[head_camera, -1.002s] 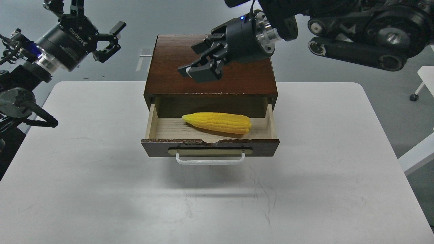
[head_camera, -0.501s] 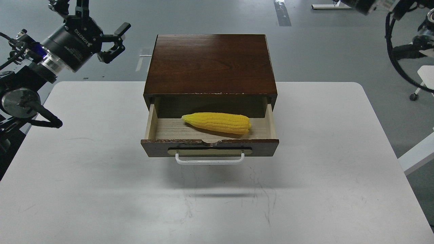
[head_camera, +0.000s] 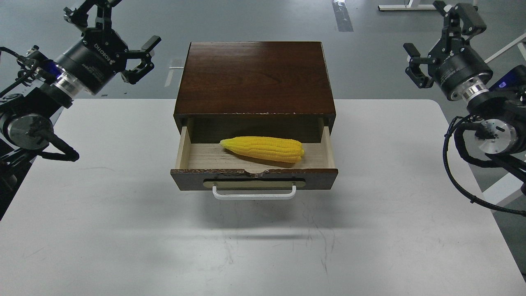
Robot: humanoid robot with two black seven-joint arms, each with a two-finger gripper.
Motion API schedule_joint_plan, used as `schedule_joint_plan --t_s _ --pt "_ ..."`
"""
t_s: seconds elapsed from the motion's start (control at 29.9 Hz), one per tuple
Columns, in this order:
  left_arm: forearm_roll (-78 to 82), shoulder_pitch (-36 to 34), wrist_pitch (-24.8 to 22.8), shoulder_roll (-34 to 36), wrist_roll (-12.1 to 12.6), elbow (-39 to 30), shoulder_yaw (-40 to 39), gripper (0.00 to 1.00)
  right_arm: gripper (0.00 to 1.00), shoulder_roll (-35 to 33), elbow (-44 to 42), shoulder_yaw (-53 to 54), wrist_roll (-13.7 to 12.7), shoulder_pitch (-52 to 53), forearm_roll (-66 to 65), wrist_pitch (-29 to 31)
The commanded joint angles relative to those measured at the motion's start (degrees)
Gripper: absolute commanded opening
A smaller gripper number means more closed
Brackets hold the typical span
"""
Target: Put corn in drawer with both arms
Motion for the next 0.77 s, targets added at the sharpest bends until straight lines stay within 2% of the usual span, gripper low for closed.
schedule_joint_plan --t_s 0.0,0.4,0.73 --pt "0.00 0.77 0.00 -0.46 0.00 0.00 -0.68 0.98 1.00 2.83 -2.04 2.56 -0.01 -4.75 0.23 -0.56" --pt "0.00 1.65 0.00 -0.81 0.00 0.00 -1.21 0.98 1.00 9.25 -4.68 5.03 -0.01 -10.03 -0.12 -0.56" --pt "0.09 2.01 0.00 -1.16 0.00 0.08 -1.21 0.98 1.00 9.52 -4.51 4.94 -0.01 -10.30 -0.29 -0.48"
